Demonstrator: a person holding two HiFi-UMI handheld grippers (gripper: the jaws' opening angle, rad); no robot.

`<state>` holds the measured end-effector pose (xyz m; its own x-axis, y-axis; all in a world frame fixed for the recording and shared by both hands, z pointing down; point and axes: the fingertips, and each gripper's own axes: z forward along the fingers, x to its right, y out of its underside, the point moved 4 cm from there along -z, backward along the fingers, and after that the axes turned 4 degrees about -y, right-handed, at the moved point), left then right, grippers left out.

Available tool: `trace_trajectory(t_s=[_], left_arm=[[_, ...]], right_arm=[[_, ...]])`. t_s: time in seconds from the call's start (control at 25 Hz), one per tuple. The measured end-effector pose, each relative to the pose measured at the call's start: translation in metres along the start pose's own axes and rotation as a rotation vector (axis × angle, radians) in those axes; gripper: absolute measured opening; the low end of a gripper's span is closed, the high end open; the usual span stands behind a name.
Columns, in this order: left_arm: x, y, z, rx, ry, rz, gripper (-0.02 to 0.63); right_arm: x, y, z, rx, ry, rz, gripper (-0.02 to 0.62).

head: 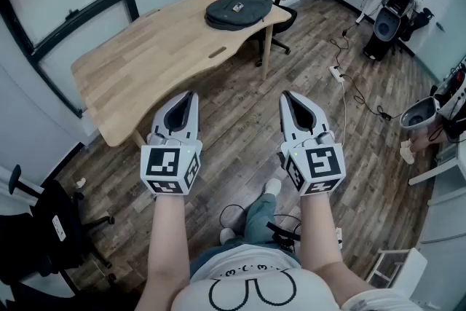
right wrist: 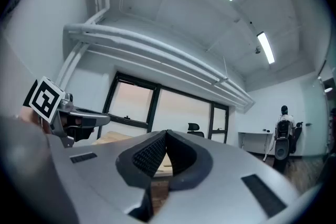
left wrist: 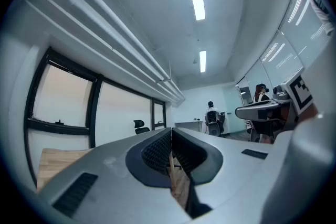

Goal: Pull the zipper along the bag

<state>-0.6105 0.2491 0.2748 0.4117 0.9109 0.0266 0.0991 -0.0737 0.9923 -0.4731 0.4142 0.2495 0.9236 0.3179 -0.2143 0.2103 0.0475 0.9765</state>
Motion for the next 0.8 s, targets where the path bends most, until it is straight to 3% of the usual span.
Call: trace_trajectory(t_s=[0.4, 0.8], left_arm=[[-0.030, -0.002, -0.007, 0.004, -0.015, -0.024, 0.017], [0.002, 0.009, 0.049, -0.022, 0.054, -0.018, 0.017]], right_arm=[[-0.003, 0.005, -0.005, 0.004, 0.060, 0.053, 0.051], [0.031, 0.012, 0.008, 0.007, 0.102, 0.032, 0.052]])
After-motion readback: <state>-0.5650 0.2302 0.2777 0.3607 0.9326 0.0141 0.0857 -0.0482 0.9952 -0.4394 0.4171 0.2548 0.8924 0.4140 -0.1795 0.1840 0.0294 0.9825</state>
